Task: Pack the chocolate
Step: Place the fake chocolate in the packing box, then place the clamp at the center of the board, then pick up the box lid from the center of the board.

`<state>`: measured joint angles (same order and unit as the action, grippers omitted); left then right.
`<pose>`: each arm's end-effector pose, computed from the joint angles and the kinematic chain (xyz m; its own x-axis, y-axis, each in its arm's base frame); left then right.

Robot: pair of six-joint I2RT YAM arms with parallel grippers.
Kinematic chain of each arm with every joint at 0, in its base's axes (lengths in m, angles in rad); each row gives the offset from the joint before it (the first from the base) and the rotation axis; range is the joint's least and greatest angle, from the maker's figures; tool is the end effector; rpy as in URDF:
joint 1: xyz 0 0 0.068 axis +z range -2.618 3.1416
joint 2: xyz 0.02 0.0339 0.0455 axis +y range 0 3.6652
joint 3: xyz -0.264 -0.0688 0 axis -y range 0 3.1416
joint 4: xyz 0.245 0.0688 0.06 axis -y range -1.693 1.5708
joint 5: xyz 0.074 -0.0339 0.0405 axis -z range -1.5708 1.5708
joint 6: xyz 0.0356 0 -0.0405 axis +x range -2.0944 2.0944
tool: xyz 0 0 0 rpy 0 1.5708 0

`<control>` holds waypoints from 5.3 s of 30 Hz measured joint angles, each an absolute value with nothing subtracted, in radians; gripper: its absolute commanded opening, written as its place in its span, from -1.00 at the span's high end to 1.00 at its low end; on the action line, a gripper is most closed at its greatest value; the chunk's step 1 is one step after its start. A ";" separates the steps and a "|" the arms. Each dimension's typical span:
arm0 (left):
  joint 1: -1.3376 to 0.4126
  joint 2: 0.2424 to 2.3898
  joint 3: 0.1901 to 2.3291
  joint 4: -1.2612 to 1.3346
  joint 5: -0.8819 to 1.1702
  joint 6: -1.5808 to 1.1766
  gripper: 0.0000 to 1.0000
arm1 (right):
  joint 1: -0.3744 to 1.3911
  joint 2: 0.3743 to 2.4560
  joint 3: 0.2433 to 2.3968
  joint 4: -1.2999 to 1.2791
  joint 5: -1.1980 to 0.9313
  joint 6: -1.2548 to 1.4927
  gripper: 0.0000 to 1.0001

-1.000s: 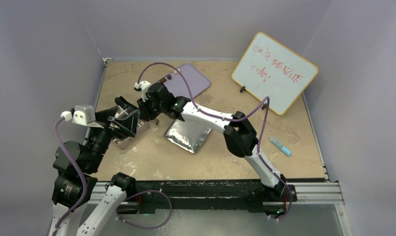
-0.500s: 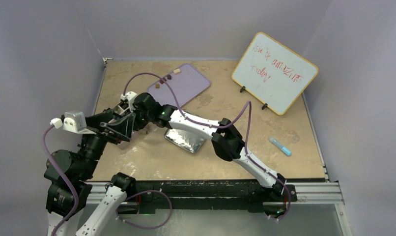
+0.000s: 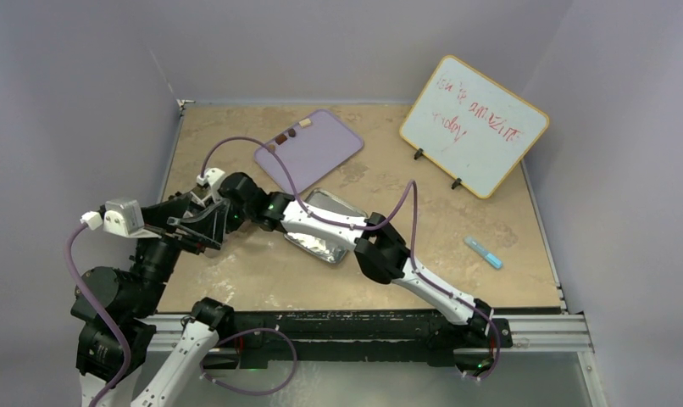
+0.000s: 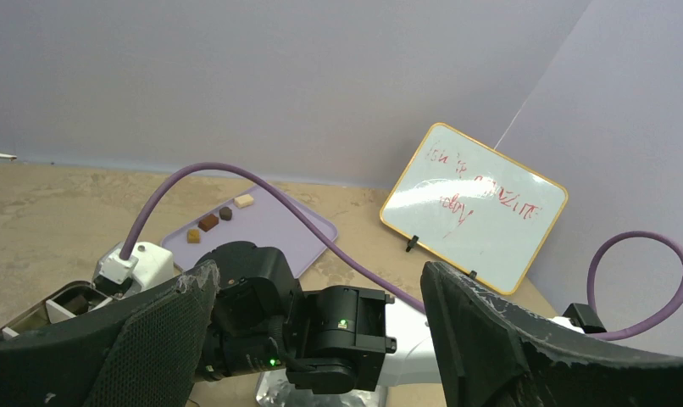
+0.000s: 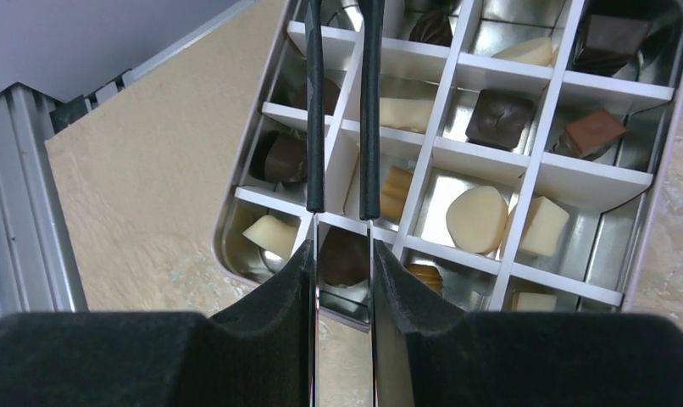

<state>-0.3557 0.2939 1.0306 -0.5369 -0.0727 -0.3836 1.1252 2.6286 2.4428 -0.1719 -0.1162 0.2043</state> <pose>0.0157 -0.0031 0.4208 0.0675 -0.4233 -0.9035 0.3298 0.8641 -0.3802 0.2567 0.5471 0.2185 -0.3391 -0.2424 -0.9090 -0.8928 0.3873 0.2298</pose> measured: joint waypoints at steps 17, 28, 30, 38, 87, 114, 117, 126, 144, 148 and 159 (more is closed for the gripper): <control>-0.356 0.294 1.031 -0.540 -0.075 -0.384 -0.76 | 1.128 2.654 2.445 -0.158 -0.114 0.183 0.29; -0.356 0.294 1.031 -0.539 -0.075 -0.384 -0.76 | 1.128 2.679 2.457 -0.121 -0.102 0.175 0.23; -0.356 0.294 1.031 -0.539 -0.075 -0.384 -0.76 | 1.128 2.679 2.457 -0.121 -0.095 0.173 0.24; -0.356 0.294 1.031 -0.540 -0.076 -0.383 -0.76 | 1.128 2.646 2.380 -0.074 -0.084 0.149 0.33; -0.355 0.696 0.768 -0.537 0.051 -0.352 -1.00 | 0.616 1.568 1.127 -0.411 0.352 0.353 0.30; -0.355 0.620 0.754 -0.541 0.019 -0.345 -0.97 | 0.583 1.639 1.028 -0.409 0.296 0.428 -0.19; -0.355 0.599 0.754 -0.541 0.018 -0.337 -0.97 | 0.583 1.587 1.031 -0.409 0.271 0.408 -0.18; -0.355 0.499 0.754 -0.541 -0.039 -0.323 -0.95 | 0.647 1.555 1.044 -0.326 0.105 0.202 0.02; -0.355 0.167 0.747 -0.518 -0.230 -0.322 -0.92 | 0.937 1.835 1.265 -0.289 -0.058 0.088 0.08; -0.355 0.162 0.742 -0.514 -0.240 -0.322 -0.92 | 0.970 1.890 1.303 -0.287 -0.071 0.089 0.12; -0.355 0.171 0.738 -0.515 -0.240 -0.322 -0.90 | 1.007 1.966 1.364 -0.290 -0.092 0.086 0.23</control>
